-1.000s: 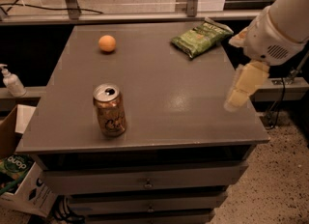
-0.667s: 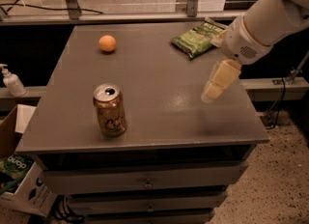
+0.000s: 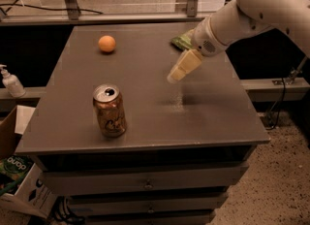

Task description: Pick orange

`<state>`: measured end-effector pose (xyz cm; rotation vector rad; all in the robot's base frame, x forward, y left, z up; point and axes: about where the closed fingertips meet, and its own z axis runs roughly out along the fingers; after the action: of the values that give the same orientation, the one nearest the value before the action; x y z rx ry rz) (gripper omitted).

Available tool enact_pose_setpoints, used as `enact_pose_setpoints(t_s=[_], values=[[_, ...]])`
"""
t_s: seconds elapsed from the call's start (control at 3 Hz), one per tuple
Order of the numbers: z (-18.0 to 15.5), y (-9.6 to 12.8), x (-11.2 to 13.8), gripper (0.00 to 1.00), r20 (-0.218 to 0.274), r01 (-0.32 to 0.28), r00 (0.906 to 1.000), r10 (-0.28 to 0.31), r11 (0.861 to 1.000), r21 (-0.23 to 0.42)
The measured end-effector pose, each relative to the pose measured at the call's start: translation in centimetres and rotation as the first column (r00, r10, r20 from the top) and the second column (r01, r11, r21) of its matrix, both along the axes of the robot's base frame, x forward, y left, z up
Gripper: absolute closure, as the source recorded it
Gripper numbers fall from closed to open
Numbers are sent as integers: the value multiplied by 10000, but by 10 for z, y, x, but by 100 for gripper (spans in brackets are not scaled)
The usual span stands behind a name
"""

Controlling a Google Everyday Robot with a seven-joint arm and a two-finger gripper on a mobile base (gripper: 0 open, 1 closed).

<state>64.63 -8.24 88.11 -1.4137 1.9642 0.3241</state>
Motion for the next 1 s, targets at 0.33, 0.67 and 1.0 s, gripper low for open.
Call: enact_pose_setpoints(t_s=[0.33, 0.67, 1.0], values=[[0, 0, 0, 0, -1, -1, 10000, 1, 10000, 0], [-4, 3, 6, 0, 78, 144, 9999, -147, 9993, 347], [-6, 20, 29, 0, 421, 135, 9990, -171, 9964, 836]])
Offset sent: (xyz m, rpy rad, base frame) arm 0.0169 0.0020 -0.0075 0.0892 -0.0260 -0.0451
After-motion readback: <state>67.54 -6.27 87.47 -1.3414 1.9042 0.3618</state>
